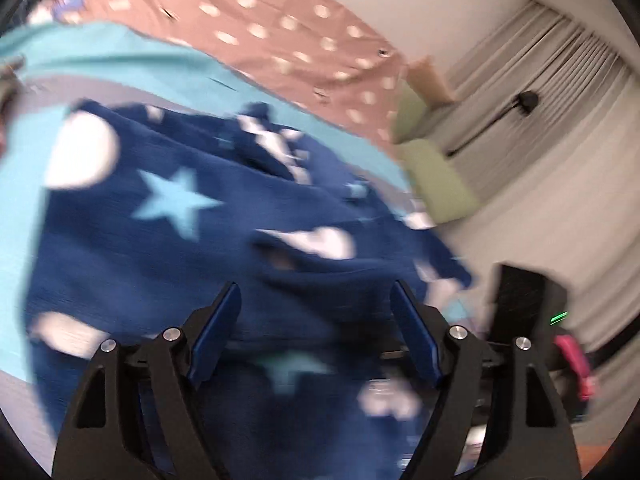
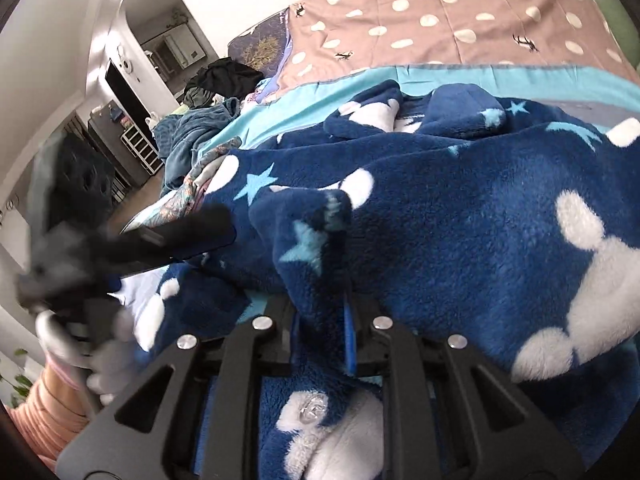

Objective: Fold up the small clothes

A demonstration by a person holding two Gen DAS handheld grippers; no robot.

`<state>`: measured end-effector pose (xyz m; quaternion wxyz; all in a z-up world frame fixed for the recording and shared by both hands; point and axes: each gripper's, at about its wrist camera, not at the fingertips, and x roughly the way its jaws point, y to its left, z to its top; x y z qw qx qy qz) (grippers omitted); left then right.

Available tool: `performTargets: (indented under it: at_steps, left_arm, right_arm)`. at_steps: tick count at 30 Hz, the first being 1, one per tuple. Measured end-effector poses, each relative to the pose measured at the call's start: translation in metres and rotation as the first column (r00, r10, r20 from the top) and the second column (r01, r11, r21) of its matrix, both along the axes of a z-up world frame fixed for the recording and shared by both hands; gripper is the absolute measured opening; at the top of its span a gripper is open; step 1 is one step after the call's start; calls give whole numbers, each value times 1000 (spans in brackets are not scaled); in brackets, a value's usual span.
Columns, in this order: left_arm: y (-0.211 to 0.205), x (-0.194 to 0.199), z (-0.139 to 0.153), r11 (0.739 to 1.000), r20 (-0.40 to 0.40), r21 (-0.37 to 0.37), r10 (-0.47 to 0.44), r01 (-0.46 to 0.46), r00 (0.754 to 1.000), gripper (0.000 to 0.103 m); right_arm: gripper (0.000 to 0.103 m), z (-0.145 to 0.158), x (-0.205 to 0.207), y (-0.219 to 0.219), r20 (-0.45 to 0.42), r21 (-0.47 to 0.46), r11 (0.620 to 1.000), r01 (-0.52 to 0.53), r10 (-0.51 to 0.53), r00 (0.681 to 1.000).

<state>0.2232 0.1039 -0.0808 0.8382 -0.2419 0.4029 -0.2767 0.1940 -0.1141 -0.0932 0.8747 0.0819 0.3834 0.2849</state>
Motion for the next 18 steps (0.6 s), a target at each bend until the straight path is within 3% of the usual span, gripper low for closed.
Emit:
performTargets:
  at_steps: [5, 10, 14, 15, 16, 18]
  left_arm:
    - [-32, 12, -12, 998, -89, 51, -40, 45, 995, 84]
    - [-37, 25, -16, 1000, -148, -17, -16, 13, 989, 84]
    - [-41, 39, -15, 1000, -190, -15, -1, -1, 982, 82]
    - [-43, 40, -13, 1000, -186, -20, -6, 3, 983, 71]
    - [-43, 40, -13, 1000, -181, -23, -14, 10, 983, 45]
    - [-45, 41, -12, 999, -181, -17, -32, 29, 983, 13]
  right_arm:
    - [26, 0, -8, 9, 58, -50, 999, -12, 15, 998]
    - [28, -1, -12, 9, 76, -57, 998, -11, 16, 997]
    - [31, -1, -13, 11, 92, -74, 997, -12, 19, 996]
    - [32, -1, -13, 11, 95, -74, 997, -16, 23, 995]
    - [35, -1, -13, 11, 96, -70, 997, -20, 26, 995]
    - [40, -1, -12, 10, 95, -55, 998, -32, 37, 995]
